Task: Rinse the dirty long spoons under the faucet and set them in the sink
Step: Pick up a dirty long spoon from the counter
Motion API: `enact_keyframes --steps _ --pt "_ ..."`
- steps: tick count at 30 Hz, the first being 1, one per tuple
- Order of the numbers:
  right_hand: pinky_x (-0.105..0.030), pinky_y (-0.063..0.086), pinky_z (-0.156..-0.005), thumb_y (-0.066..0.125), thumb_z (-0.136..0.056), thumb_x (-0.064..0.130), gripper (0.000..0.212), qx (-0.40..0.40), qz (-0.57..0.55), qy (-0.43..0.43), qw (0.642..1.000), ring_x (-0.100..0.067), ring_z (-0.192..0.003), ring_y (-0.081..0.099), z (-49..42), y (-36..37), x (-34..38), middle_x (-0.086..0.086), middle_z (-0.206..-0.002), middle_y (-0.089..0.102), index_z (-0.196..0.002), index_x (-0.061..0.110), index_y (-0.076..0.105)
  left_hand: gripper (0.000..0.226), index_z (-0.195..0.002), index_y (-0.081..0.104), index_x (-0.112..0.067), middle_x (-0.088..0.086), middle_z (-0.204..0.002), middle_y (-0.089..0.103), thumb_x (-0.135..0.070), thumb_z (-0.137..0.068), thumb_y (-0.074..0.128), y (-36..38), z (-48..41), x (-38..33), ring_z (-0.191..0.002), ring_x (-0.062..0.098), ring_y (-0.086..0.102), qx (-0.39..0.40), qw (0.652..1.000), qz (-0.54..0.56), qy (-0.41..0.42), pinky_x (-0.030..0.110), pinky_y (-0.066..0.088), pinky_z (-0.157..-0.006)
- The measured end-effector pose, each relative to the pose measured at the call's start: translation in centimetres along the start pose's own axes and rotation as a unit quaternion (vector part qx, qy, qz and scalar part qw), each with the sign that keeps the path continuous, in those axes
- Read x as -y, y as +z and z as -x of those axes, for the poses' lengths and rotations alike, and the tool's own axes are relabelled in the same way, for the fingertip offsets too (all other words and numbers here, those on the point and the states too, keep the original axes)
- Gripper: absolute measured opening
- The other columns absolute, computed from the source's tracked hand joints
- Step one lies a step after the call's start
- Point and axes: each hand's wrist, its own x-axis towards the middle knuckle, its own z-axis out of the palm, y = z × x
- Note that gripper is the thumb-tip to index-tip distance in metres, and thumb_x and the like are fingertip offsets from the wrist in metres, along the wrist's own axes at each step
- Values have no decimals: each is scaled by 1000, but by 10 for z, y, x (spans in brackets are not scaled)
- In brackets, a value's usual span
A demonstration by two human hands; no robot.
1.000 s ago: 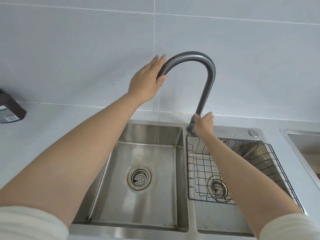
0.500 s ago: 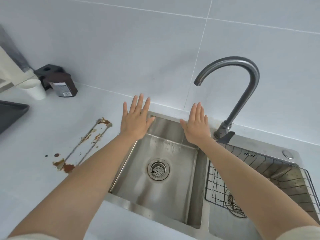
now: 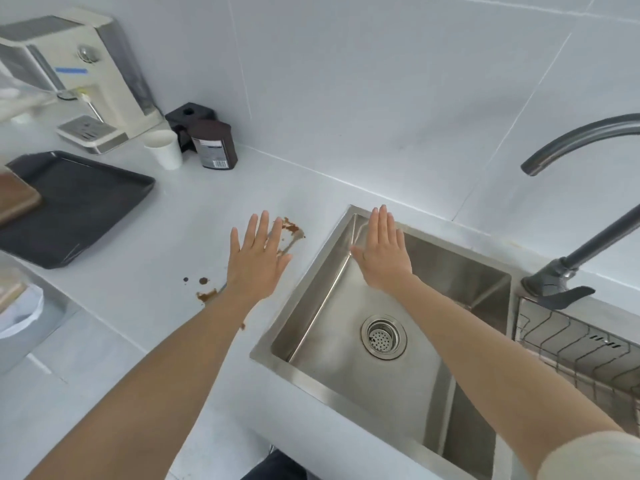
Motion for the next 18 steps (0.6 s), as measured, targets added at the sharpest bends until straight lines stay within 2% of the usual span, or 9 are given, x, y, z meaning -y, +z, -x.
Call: enact_keyframes --steps 6,10,12,15,18 --pt "-39 -6 -119 17 -99 42 71 43 2 -14 999 -25 -144 -19 -38 26 56 -12 -155 -25 -144 3 -22 63 -147 3 -12 14 -157 1 -41 -98 30 28 -8 54 -146 31 1 26 1000 8 1 51 5 -118" --pt "-39 -2 -120 20 -100 39 69 63 -12 -18 998 -25 -145 -16 -59 44 84 -12 -156 -21 -145 4 -18 59 -147 3 -12 13 -158 -3 -40 -99 21 45 -14 70 -146 28 -3 90 996 -2 2 46 5 -119" --pt "-38 0 -120 21 -100 36 66 76 -12 -27 997 -25 -146 -13 -68 51 95 -11 -157 -18 -147 8 -15 55 -145 14 -10 13 -157 8 -39 -99 23 52 -18 71 -145 27 6 105 994 5 8 42 13 -118" --pt "-37 7 -118 24 -101 30 59 86 6 -72 994 -27 -146 -1 -81 59 105 -10 -158 -7 -149 15 -6 46 -135 33 -9 11 -144 33 -37 -99 29 62 -23 70 -134 27 28 107 993 24 36 37 28 -108" --pt "-37 16 -115 27 -100 25 53 95 45 -121 987 -27 -144 10 -94 69 110 -8 -158 4 -149 18 8 42 -127 42 -9 10 -132 45 -37 -98 32 70 -28 68 -123 27 38 125 990 41 49 35 34 -100"
